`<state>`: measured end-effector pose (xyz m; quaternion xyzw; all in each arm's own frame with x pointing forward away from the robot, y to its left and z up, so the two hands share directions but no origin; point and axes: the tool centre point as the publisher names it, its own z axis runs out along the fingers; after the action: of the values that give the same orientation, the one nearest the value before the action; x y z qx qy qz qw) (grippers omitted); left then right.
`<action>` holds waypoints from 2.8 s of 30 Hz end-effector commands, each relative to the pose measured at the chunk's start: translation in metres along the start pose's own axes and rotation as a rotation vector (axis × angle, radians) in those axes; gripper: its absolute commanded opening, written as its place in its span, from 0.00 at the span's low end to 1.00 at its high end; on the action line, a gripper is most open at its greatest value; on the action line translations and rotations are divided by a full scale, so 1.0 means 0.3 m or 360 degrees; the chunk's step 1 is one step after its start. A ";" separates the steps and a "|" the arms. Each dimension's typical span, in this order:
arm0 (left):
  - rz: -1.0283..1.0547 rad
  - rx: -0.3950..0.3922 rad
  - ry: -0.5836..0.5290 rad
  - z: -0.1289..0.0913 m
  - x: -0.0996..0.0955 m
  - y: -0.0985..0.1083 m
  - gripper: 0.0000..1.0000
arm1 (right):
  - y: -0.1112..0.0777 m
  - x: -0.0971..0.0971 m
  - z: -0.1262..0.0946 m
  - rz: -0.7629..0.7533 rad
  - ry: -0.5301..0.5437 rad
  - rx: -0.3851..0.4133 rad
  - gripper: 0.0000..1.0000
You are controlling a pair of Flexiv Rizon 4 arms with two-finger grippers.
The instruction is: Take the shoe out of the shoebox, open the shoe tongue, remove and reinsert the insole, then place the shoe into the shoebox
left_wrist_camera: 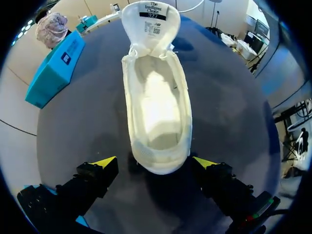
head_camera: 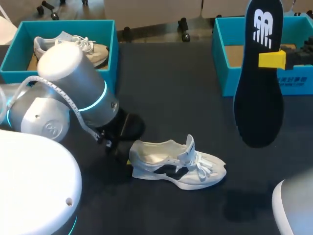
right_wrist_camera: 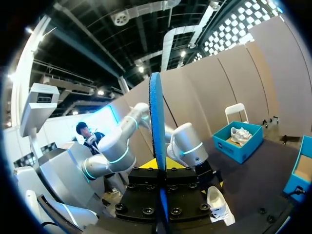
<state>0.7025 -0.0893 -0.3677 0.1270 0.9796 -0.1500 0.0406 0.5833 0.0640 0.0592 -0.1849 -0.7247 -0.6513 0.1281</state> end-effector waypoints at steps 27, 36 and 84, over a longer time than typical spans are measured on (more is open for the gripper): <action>-0.0096 -0.0380 0.0165 -0.114 0.007 -0.087 1.00 | 0.010 -0.009 0.005 0.0003 0.0006 0.0010 0.00; -0.0096 -0.0299 0.0076 -0.120 -0.041 -0.188 1.00 | 0.010 -0.009 0.005 0.0003 0.0006 0.0010 0.00; -0.0129 -0.0265 0.0026 0.131 -0.145 -0.348 0.46 | 0.010 -0.009 0.005 0.0003 0.0006 0.0010 0.00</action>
<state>0.7195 -0.2177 -0.3741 0.0823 0.9940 -0.0612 0.0384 0.5835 0.0637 0.0589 -0.1845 -0.7247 -0.6514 0.1282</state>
